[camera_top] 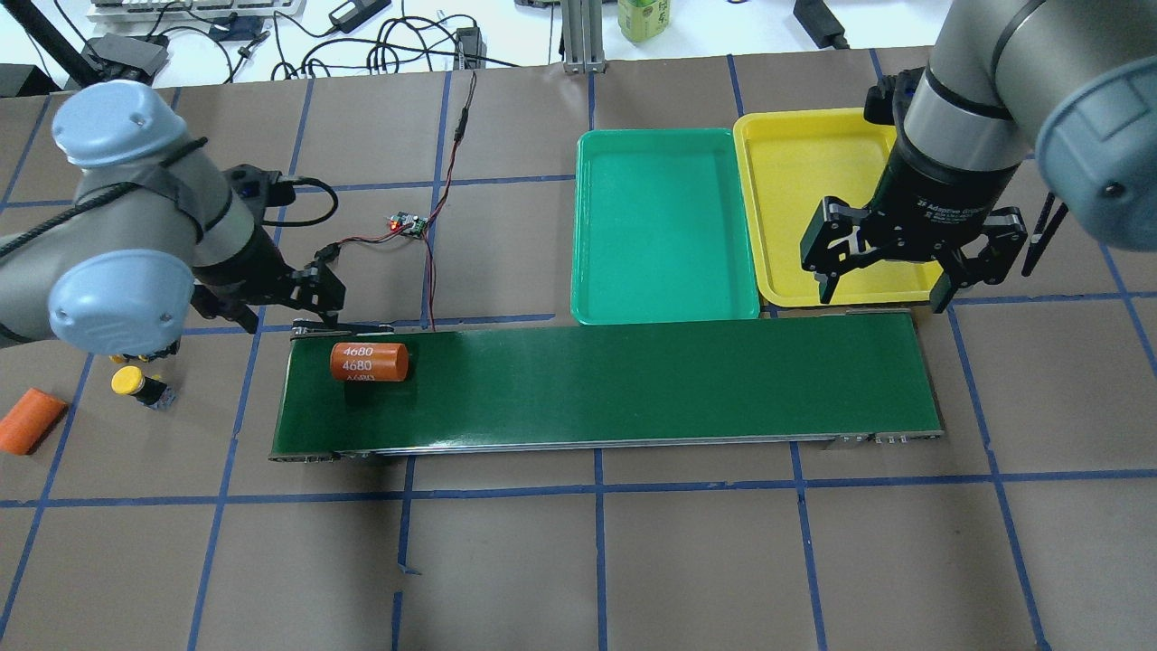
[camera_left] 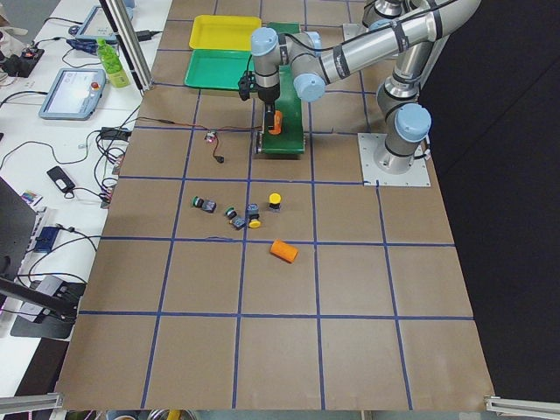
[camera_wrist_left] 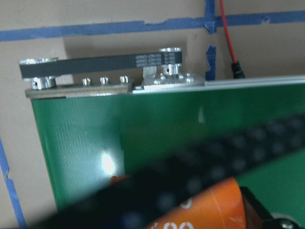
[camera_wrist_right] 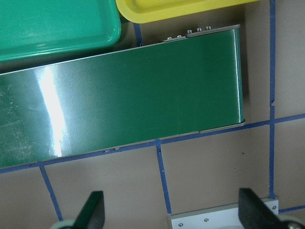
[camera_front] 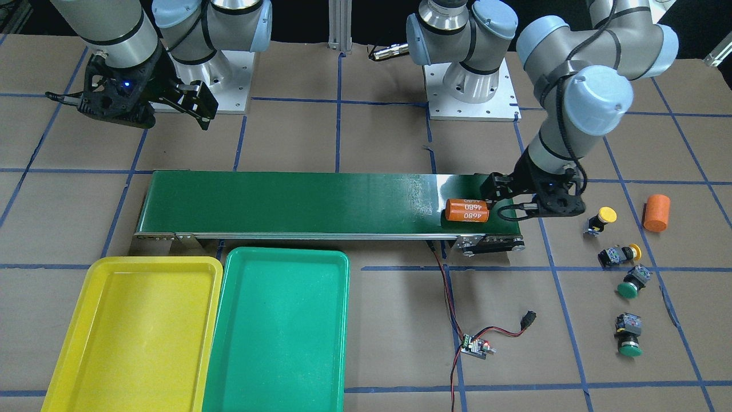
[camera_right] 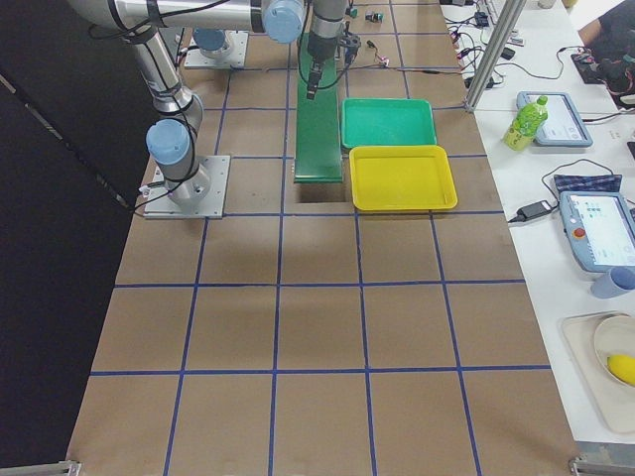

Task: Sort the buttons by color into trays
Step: 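Return the left gripper to the buttons and grasp a yellow-capped button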

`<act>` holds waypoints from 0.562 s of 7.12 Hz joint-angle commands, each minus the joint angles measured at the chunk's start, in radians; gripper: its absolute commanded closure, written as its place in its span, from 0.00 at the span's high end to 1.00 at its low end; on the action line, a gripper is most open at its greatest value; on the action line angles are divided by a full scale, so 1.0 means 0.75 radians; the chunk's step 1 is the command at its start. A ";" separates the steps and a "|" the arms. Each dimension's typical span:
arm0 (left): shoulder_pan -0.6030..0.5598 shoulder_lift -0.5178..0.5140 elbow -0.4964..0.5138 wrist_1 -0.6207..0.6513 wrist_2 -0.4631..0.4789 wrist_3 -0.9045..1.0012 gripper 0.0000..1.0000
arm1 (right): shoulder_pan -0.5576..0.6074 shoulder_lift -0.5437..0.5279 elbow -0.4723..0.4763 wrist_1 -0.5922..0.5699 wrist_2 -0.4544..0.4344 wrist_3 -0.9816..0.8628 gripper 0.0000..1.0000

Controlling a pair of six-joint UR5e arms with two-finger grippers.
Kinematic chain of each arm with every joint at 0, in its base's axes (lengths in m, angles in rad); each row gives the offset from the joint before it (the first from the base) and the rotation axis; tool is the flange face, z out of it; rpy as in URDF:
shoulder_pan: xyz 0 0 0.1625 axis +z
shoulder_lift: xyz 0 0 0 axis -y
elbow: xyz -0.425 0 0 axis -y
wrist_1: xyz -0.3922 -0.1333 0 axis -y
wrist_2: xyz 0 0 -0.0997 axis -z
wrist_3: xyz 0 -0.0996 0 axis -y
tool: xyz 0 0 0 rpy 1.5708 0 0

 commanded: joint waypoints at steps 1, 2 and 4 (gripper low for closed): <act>0.259 -0.141 0.181 -0.013 0.014 0.262 1.00 | -0.002 -0.025 0.042 -0.017 0.000 0.000 1.00; 0.349 -0.222 0.224 -0.007 0.014 0.387 1.00 | -0.002 -0.025 0.042 -0.017 0.000 0.002 1.00; 0.464 -0.352 0.223 0.025 0.006 0.525 1.00 | -0.004 -0.025 0.042 -0.017 -0.002 0.000 1.00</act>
